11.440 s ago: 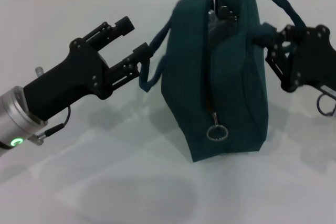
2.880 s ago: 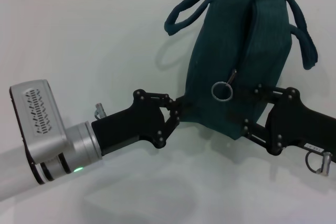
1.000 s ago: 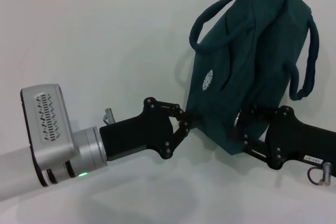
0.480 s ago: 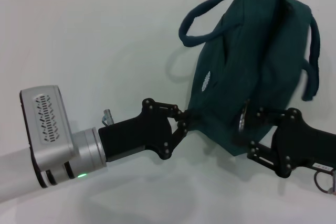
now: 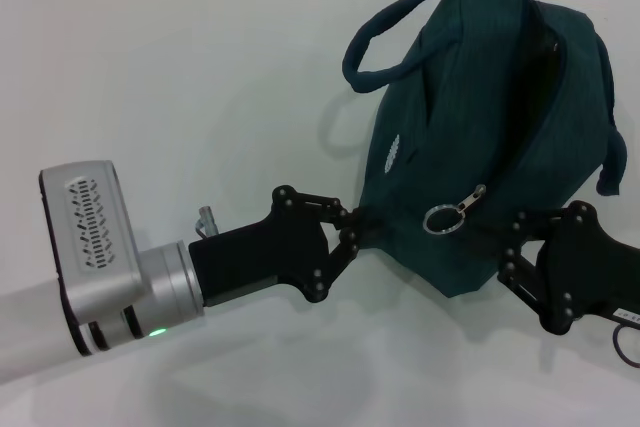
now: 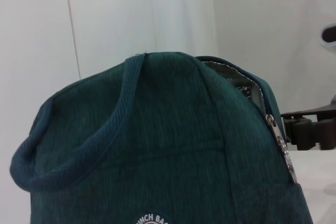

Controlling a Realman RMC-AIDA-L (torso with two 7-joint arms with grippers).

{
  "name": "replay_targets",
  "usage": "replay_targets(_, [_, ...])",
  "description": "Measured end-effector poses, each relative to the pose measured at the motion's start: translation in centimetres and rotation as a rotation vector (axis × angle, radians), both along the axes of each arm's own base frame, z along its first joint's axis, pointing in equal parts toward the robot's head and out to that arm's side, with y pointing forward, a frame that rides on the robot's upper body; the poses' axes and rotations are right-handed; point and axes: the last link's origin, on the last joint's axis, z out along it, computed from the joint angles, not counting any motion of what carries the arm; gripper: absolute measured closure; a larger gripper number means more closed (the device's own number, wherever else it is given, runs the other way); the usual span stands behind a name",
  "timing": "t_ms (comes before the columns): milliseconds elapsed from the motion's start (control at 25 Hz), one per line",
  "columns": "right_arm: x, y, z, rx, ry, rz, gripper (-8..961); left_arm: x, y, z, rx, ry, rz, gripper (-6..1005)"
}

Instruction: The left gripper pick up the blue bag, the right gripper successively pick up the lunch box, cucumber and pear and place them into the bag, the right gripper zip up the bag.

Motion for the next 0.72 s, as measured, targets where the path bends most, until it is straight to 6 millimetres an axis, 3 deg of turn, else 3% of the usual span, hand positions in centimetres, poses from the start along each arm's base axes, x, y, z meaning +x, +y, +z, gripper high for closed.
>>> replay_targets(120, [0.2, -0.2, 0.0, 0.004, 0.0, -0.007, 805, 0.0, 0.1, 0.0, 0.0, 0.001, -0.001, 946])
replay_targets(360, [0.4, 0.0, 0.0, 0.001, -0.009, -0.019, 889, 0.1, 0.1, 0.0, 0.0, 0.002, -0.004, 946])
replay_targets(720, [0.4, 0.5, -1.2, -0.108, -0.067, -0.071, 753, 0.2, 0.2, -0.1, -0.002, 0.004, -0.009, 947])
